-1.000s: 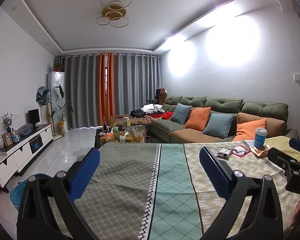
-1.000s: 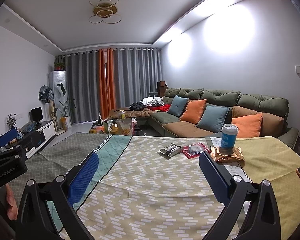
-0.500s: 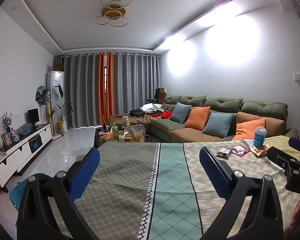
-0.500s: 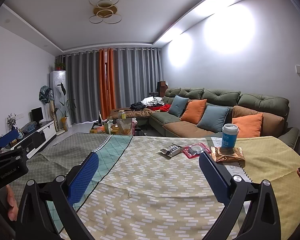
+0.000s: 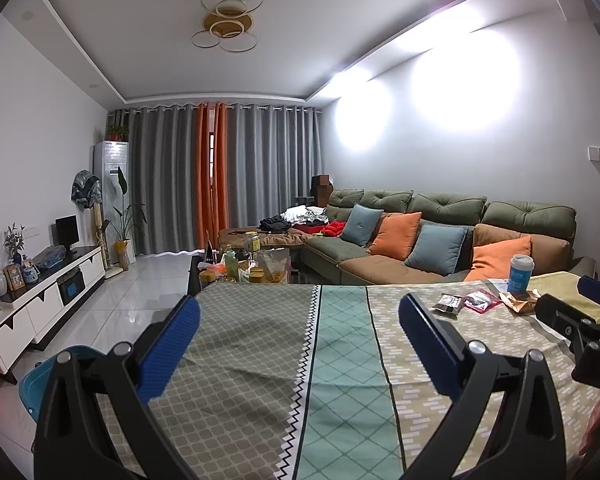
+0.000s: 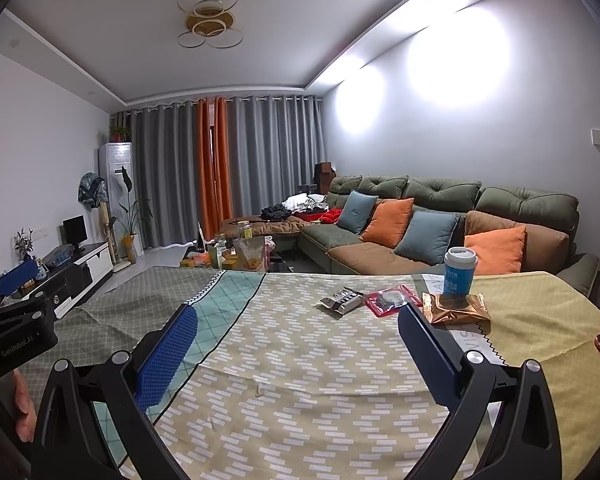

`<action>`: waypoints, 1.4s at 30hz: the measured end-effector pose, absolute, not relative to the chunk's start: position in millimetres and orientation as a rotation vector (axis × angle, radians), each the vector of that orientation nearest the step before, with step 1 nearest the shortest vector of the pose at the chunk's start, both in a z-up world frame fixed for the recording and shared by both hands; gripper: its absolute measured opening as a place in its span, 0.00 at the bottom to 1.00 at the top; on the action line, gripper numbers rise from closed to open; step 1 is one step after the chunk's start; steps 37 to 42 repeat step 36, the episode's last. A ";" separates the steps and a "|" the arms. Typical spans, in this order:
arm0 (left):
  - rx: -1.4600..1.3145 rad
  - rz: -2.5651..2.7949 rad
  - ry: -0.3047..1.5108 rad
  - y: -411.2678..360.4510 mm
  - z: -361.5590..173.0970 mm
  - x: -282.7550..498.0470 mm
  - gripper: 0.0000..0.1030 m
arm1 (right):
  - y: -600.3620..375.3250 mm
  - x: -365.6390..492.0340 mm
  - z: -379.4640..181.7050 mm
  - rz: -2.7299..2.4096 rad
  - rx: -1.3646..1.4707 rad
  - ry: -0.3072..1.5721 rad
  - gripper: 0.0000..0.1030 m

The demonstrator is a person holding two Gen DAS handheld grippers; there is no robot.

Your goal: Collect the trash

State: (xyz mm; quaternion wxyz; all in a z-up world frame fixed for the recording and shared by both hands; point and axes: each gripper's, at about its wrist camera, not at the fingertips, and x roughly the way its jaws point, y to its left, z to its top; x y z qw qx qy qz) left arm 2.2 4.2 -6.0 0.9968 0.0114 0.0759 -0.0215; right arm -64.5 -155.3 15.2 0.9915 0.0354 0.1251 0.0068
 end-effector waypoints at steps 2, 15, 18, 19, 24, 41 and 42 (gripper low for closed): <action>0.024 -0.045 0.153 3.9 -6.0 2.4 0.97 | -155.4 -64.1 15.3 0.014 0.070 0.251 0.97; 0.029 -0.047 0.157 1.3 -5.6 3.4 0.97 | -154.6 -64.0 14.7 0.017 0.072 0.250 0.97; 0.033 -0.049 0.160 0.3 -6.0 4.3 0.97 | -154.5 -64.2 14.7 0.017 0.072 0.250 0.97; 0.032 -0.049 0.160 1.0 -6.2 3.9 0.97 | -154.2 -63.9 14.6 0.017 0.071 0.250 0.97; 0.031 -0.058 0.160 1.6 -5.9 3.9 0.97 | -154.4 -64.6 14.5 0.016 0.073 0.250 0.97; 0.014 -0.092 0.471 9.5 -23.4 69.3 0.97 | -167.5 -42.7 3.9 0.000 0.097 0.354 0.97; 0.014 -0.092 0.471 9.5 -23.4 69.3 0.97 | -167.5 -42.7 3.9 0.000 0.097 0.354 0.97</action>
